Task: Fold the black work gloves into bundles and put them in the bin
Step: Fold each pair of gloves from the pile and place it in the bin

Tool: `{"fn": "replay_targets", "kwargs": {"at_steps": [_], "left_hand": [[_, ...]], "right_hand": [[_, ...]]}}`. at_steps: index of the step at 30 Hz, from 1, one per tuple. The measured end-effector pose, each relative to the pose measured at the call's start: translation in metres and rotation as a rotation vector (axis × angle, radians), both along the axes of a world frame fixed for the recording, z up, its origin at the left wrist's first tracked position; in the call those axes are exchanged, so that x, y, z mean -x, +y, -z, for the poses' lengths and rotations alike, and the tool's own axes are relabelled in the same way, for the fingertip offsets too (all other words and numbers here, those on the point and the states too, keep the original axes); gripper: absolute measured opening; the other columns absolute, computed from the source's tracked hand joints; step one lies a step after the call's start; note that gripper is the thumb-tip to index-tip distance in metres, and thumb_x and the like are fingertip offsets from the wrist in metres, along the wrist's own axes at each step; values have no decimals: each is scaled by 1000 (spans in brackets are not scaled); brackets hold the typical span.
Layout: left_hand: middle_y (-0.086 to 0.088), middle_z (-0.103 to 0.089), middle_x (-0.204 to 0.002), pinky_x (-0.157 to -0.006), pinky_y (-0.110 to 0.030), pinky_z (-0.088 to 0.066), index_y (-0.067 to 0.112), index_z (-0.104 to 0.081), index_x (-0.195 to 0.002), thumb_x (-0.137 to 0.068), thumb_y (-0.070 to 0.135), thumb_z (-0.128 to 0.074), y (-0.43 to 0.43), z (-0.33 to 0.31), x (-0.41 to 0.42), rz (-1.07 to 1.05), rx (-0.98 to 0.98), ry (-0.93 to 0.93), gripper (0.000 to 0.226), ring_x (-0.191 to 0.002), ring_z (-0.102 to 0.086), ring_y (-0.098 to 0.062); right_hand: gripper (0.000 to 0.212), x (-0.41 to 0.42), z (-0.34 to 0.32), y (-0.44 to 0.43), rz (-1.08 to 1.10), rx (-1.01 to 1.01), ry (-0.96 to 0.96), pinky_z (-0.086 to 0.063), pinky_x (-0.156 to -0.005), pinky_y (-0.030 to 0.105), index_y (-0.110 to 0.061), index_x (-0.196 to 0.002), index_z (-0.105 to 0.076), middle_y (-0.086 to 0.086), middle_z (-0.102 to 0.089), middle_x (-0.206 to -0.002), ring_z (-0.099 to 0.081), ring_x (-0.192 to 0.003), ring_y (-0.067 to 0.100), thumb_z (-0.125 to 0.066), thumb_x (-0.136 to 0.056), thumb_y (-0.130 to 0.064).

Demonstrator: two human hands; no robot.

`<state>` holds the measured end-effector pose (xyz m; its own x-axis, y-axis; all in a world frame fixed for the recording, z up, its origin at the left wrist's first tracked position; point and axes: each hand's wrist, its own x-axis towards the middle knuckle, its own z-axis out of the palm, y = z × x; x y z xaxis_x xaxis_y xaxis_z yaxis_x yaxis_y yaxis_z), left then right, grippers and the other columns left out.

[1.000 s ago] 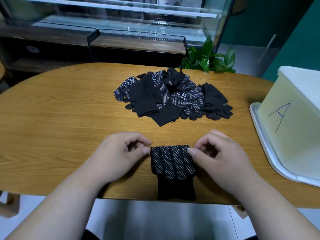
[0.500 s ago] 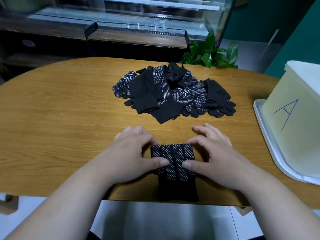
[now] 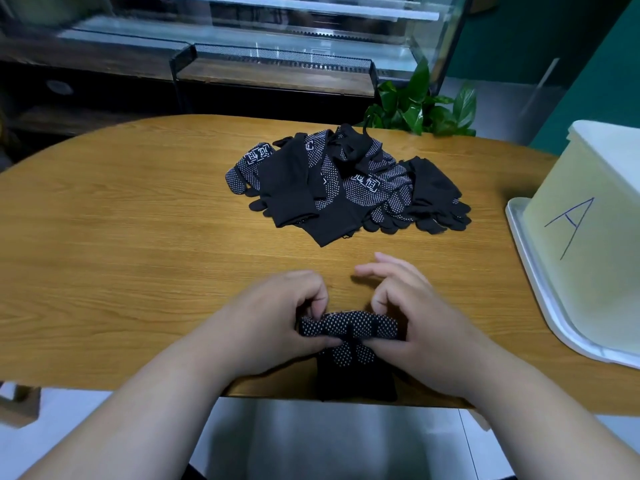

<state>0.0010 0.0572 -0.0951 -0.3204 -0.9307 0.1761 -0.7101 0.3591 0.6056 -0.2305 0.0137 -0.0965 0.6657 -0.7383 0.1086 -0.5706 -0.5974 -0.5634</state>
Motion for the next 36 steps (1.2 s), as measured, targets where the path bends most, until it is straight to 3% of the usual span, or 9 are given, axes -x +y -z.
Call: {"fn": "replay_targets", "kwargs": {"at_steps": [4, 8, 10, 15, 18, 21, 26, 31, 36], "left_hand": [[18, -51, -85, -66, -25, -41, 39, -42, -78, -49, 69, -77, 4, 1, -2, 46, -25, -2, 55, -80, -48, -4], [19, -52, -94, -77, -32, -47, 39, -45, -85, -43, 71, -80, 16, -4, -2, 82, -30, -34, 63, -93, -50, -5], [21, -49, -96, -80, -29, -45, 40, -44, -88, -44, 71, -80, 21, -6, 0, 101, -24, -91, 65, -95, -46, -3], [21, -39, -93, -77, -18, -32, 39, -36, -87, -54, 68, -75, 27, -3, 8, 147, 121, -294, 59, -88, -35, -6], [17, -40, -92, -77, -17, -30, 37, -43, -87, -64, 57, -72, 29, 1, 9, 137, 186, -268, 42, -87, -37, -8], [17, -43, -90, -79, -20, -33, 34, -51, -85, -68, 45, -72, 26, 5, 7, 99, 197, -192, 29, -87, -41, -8], [18, -45, -91, -79, -27, -39, 32, -55, -86, -70, 41, -71, 22, 10, 4, 62, 214, -172, 24, -88, -41, -7], [18, -51, -94, -81, -35, -43, 34, -58, -88, -75, 41, -63, 20, 10, 5, 43, 209, -170, 15, -91, -46, -8], [17, -53, -93, -77, -36, -44, 33, -58, -86, -74, 44, -58, 16, 11, 5, -34, 237, -220, 16, -89, -48, -10]], "right_hand": [[52, -2, 3, 6, -66, 82, -8, -17, -114, 17, -34, -79, -32, -17, -46, -144, -11, -149, -2, -74, -70, -5], [26, -5, 3, 14, -119, 135, -19, -27, -115, 33, -35, -81, -30, -12, -49, -145, -15, -151, 8, -46, -68, -20], [24, -5, 4, 16, -136, 162, -2, -29, -115, 38, -35, -81, -29, -9, -49, -147, -15, -152, 10, -36, -64, -20], [43, -2, 5, 17, -161, 213, -5, -34, -112, 47, -34, -81, -30, -6, -47, -151, -16, -153, 13, -49, -66, 1], [28, -2, 5, 20, -188, 289, 1, -39, -108, 47, -33, -79, -32, -6, -50, -149, -22, -151, 17, -38, -74, -6], [31, -2, 9, 22, -194, 308, 2, -41, -107, 48, -31, -77, -37, -6, -51, -148, -25, -151, 18, -35, -73, -1], [30, 0, 12, 22, -142, 208, -11, -33, -112, 38, -32, -76, -43, -8, -47, -151, -19, -152, 11, -21, -69, -12], [39, 10, 9, 22, -138, 77, -45, -25, -115, 30, -31, -76, -59, -16, -42, -154, -16, -152, 6, -42, -65, 3], [34, 25, -5, 21, -129, 79, 3, -23, -116, 29, -43, -91, -74, -22, -39, -154, -15, -152, 5, -63, -76, -15]]}}
